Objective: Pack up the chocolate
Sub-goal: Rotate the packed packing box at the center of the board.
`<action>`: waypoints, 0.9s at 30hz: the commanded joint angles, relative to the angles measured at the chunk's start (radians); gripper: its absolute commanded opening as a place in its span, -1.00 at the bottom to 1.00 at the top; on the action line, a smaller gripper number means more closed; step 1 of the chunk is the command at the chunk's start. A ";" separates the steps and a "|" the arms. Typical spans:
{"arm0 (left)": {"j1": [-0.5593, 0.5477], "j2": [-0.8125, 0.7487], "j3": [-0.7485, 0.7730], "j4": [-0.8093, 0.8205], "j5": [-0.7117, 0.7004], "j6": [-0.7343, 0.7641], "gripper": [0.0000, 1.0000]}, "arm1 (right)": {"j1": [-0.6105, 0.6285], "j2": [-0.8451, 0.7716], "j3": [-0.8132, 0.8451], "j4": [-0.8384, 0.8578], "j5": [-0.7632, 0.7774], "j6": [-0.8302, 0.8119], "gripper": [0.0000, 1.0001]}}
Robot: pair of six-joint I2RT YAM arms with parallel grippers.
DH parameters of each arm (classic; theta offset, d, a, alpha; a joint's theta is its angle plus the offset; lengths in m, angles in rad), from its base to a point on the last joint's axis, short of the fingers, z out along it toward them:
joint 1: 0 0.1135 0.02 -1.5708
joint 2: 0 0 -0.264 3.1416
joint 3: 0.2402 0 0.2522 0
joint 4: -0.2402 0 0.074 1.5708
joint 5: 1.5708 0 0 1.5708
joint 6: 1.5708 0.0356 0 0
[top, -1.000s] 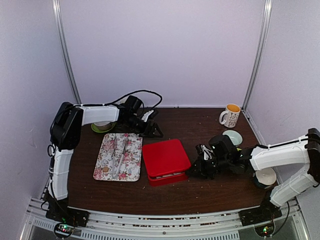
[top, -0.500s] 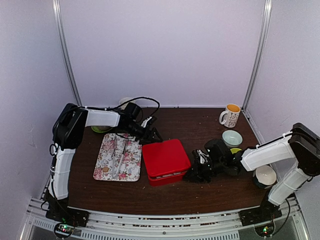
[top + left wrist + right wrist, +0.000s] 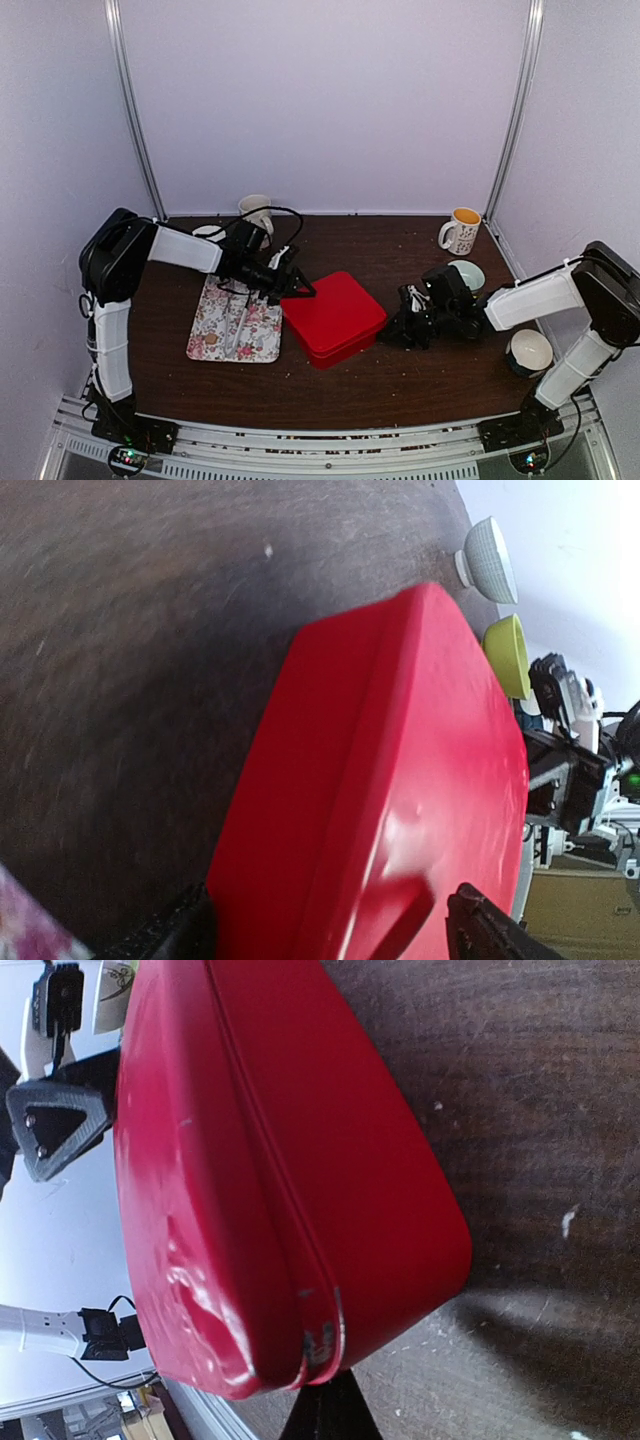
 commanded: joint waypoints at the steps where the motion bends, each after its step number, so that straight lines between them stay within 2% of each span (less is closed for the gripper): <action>1: 0.000 -0.102 -0.130 0.161 -0.039 -0.138 0.64 | -0.032 0.037 0.064 -0.023 0.032 -0.086 -1.00; 4: -0.016 -0.156 -0.215 0.228 -0.066 -0.196 0.64 | -0.047 0.062 0.097 -0.051 0.034 -0.125 -1.00; 10: -0.056 -0.231 -0.287 0.235 -0.147 -0.233 0.64 | -0.068 0.074 0.146 -0.112 0.068 -0.196 -1.00; 14: -0.068 -0.288 -0.313 0.213 -0.210 -0.237 0.64 | -0.072 0.039 0.171 -0.201 0.134 -0.258 -0.84; 20: -0.087 -0.359 -0.352 0.205 -0.282 -0.251 0.66 | -0.073 -0.023 0.142 -0.249 0.189 -0.284 -0.69; 23: -0.086 -0.404 -0.362 0.134 -0.420 -0.202 0.72 | -0.074 -0.041 0.126 -0.272 0.197 -0.265 -0.55; 27: -0.086 -0.431 -0.338 0.092 -0.465 -0.146 0.75 | -0.064 -0.105 0.056 -0.223 0.191 -0.190 -0.32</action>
